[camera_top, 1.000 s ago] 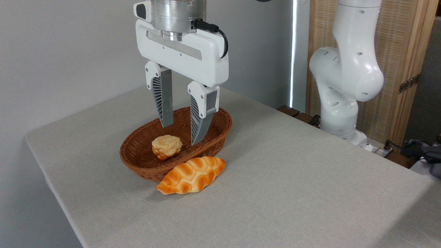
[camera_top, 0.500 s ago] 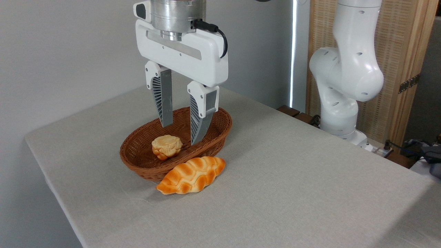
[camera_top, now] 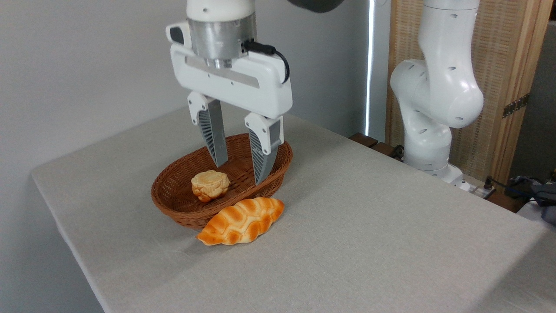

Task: Put bread into the basket
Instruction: 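Lower the open gripper toward the orange braided bread beside the basket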

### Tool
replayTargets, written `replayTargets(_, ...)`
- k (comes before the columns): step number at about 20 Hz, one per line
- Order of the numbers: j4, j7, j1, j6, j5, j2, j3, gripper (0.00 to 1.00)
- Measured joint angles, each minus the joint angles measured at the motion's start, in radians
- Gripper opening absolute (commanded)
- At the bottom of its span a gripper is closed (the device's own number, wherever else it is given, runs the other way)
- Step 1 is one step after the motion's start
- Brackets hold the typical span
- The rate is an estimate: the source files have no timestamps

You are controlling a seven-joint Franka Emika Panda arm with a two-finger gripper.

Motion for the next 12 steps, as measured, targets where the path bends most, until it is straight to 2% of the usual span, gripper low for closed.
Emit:
replayTargets(3, -0.002, -0.086, 0.000, 0.000, 0.000, 0.042, 0.000, 1.00)
replayTargets(12, 0.012, -0.152, -0.006, 0.015, 0.000, 0.211, -0.021, 1.00)
